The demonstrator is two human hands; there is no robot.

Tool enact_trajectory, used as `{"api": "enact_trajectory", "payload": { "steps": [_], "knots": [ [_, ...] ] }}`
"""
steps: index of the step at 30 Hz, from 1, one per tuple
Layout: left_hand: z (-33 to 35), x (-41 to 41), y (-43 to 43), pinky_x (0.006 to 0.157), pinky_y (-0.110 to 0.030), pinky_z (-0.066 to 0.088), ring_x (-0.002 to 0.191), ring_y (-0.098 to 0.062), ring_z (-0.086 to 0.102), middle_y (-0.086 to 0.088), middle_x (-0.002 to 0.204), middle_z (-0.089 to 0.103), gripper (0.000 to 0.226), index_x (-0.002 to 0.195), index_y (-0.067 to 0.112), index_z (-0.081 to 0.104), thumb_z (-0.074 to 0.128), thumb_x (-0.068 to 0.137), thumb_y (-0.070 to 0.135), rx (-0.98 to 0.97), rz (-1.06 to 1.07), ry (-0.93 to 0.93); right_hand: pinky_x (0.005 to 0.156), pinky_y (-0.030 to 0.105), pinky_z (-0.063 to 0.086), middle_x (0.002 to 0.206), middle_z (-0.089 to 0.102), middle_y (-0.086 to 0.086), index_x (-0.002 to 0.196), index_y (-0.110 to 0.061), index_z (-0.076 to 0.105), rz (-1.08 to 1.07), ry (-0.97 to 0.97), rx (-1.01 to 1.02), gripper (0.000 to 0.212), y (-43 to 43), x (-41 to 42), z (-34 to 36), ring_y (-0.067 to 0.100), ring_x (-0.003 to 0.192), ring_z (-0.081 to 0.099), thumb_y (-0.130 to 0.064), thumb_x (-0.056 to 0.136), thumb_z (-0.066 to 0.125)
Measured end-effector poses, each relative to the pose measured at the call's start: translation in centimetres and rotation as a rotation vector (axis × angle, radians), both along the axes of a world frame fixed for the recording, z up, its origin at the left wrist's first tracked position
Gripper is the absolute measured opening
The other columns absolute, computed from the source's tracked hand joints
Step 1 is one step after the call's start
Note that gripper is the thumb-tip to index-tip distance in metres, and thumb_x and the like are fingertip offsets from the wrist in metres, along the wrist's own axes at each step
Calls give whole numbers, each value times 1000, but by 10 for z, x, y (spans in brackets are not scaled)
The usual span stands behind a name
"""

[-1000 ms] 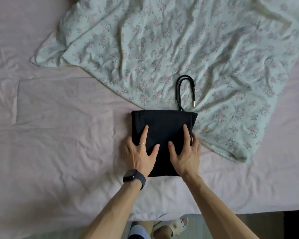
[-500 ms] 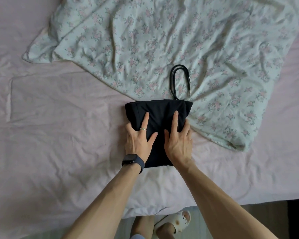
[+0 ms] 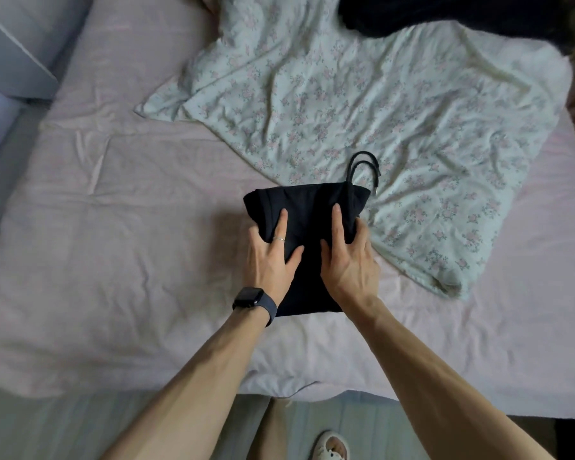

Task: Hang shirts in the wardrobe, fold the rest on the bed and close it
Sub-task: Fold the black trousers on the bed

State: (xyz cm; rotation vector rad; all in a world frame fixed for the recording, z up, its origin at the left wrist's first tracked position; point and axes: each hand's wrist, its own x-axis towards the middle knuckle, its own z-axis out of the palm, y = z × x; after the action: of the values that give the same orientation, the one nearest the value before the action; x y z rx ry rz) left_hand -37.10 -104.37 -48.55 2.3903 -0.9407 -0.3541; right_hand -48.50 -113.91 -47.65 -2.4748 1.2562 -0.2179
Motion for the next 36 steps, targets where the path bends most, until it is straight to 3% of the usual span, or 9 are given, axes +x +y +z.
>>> {"api": "enact_trajectory", "payload": {
  "steps": [4,9,18,21,28,36],
  "knots": [
    [73,-1,50,66,-24,47,79,-24,60,-9,128,35,79,154,41,29,69,86,49,-24,147,-24,62,43,57,140,41,25,160,-27,18,131,-83,-9,66,37,8,72,40,112,58,-38,102,48],
    [207,26,134,66,-34,56,76,-27,61,-9,129,37,79,153,41,31,72,86,45,-135,310,-117,57,39,55,135,44,24,159,-24,23,298,-233,-97,69,101,57,197,41,104,62,-34,98,56],
    [416,122,321,74,-32,53,75,-20,52,-11,124,40,79,153,38,33,74,85,39,-318,565,-405,61,43,56,138,39,20,159,-26,19,606,-508,-162,69,273,186,409,39,105,61,-35,100,52],
    [466,160,386,70,-32,56,71,-22,57,-12,131,38,78,154,41,27,70,88,45,-274,624,-493,59,42,57,138,41,21,159,-26,19,672,-596,-213,68,332,231,455,38,103,63,-34,101,52],
    [556,262,532,75,-39,58,90,-32,63,-18,135,39,78,154,39,27,69,89,46,-294,628,-678,55,38,55,140,37,16,160,-29,15,722,-765,-257,68,472,337,537,32,100,63,-35,102,51],
    [611,372,609,75,-33,56,82,-25,63,-15,135,37,77,154,40,26,67,89,47,-318,586,-790,58,41,55,144,28,11,159,-30,14,699,-871,-286,68,543,449,586,31,103,61,-36,102,50]
  ]
}}
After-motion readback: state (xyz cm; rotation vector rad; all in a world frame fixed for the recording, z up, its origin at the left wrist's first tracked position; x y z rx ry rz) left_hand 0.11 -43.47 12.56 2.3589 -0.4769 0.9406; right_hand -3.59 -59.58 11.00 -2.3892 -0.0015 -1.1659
